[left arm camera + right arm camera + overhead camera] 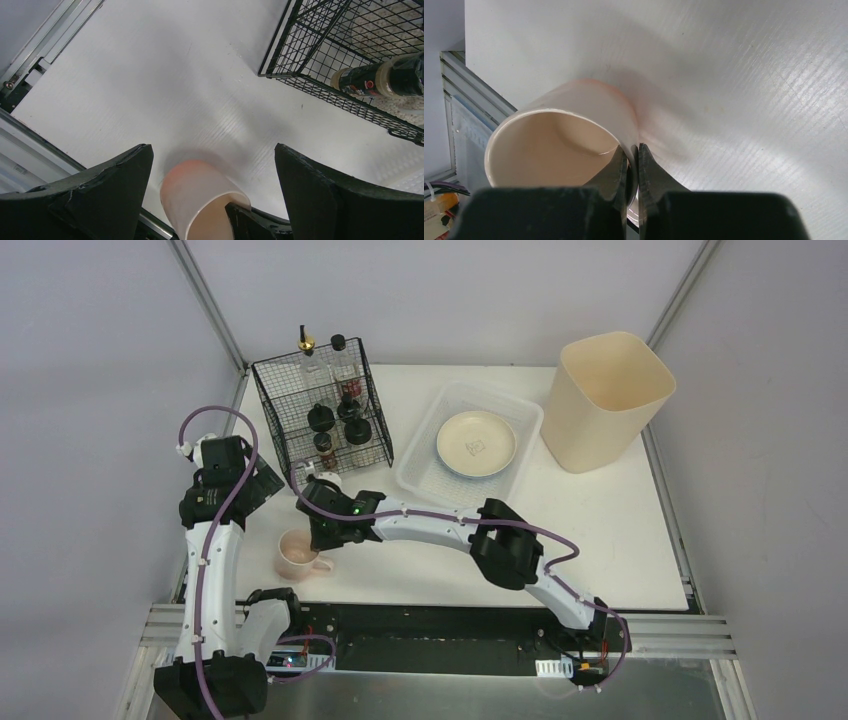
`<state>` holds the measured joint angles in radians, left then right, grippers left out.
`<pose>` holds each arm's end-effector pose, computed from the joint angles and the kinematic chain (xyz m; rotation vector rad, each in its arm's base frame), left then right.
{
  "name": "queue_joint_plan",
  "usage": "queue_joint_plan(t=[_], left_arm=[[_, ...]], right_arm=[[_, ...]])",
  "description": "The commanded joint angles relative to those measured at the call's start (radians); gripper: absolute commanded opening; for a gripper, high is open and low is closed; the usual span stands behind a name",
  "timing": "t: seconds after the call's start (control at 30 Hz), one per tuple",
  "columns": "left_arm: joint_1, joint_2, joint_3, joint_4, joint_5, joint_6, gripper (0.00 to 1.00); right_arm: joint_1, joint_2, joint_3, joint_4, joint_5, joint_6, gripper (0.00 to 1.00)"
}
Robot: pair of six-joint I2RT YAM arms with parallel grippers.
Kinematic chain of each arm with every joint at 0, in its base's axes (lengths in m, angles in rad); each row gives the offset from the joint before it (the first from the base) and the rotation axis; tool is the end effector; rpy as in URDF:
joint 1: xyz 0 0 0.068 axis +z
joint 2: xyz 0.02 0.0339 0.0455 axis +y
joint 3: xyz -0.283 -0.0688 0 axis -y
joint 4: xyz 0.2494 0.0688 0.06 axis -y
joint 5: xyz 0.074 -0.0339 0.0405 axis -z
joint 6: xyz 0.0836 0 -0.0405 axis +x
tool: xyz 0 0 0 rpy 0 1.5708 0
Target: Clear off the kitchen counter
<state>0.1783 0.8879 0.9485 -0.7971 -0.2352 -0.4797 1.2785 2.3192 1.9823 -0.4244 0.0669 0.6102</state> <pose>0.1951 0.0550 0.3037 -0.8504 2.1211 0.1147 0.1730 0.5555 0.1865 -0.7842 2.3678 0.8166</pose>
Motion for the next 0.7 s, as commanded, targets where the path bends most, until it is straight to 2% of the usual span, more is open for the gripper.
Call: queue_joint_plan(t=[0.0, 0.27, 0.47, 0.67], left_arm=[[0.010, -0.022, -0.013, 0.014, 0.019, -0.011, 0.96], [0.010, -0.033, -0.017, 0.023, 0.043, -0.005, 0.95], [0.010, -0.023, -0.017, 0.026, 0.090, 0.016, 0.92], [-0.001, -0.021, -0.013, 0.029, 0.150, 0.051, 0.82]], right_arm=[[0.006, -0.057, -0.035, -0.013, 0.006, -0.001, 0.00], [0.002, -0.286, -0.279, 0.092, 0.045, 0.003, 0.00], [-0.014, -0.465, -0.393, 0.074, 0.046, -0.035, 0.00], [-0.090, -0.668, -0.507, 0.055, 0.018, -0.055, 0.00]])
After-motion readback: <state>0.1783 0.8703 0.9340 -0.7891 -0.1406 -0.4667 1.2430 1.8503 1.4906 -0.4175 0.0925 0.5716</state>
